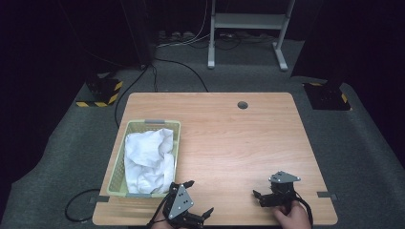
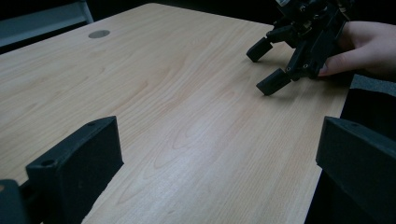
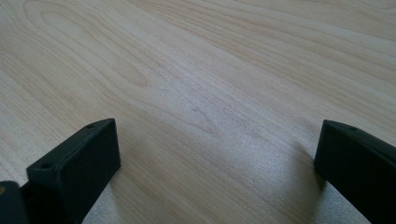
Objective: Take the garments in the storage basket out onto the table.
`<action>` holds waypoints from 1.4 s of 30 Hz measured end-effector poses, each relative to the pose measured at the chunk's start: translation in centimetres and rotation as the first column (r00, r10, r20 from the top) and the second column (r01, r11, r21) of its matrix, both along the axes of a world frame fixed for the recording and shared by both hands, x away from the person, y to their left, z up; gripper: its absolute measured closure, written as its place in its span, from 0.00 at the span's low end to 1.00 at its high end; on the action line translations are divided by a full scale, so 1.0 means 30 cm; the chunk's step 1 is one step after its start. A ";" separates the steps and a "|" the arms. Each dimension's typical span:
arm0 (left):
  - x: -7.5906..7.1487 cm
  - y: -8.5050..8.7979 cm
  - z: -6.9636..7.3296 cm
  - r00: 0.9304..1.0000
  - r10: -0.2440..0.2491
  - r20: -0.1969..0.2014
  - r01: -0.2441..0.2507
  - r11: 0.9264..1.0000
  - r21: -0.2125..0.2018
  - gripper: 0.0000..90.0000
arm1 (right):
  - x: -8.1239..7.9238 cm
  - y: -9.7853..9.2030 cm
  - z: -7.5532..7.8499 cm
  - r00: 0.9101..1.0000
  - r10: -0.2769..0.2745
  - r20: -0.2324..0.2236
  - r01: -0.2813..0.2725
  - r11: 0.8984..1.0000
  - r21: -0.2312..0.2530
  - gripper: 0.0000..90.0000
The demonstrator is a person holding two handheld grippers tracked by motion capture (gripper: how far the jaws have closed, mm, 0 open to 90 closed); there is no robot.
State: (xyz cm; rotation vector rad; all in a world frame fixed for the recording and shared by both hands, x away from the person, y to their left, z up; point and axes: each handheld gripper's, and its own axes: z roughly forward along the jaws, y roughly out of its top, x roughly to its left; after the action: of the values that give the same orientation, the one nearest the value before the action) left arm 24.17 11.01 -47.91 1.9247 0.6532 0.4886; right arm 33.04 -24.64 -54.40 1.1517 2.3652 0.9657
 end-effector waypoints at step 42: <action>0.004 0.112 0.044 0.998 0.065 0.011 -0.065 0.998 -0.025 0.01 | 0.000 0.000 0.000 1.000 0.000 0.000 0.000 1.000 0.000 0.00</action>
State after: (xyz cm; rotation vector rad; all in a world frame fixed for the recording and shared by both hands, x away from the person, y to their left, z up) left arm 24.30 14.36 -46.60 1.8808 0.7128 0.5305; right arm 33.04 -24.64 -54.40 1.1519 2.3652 0.9656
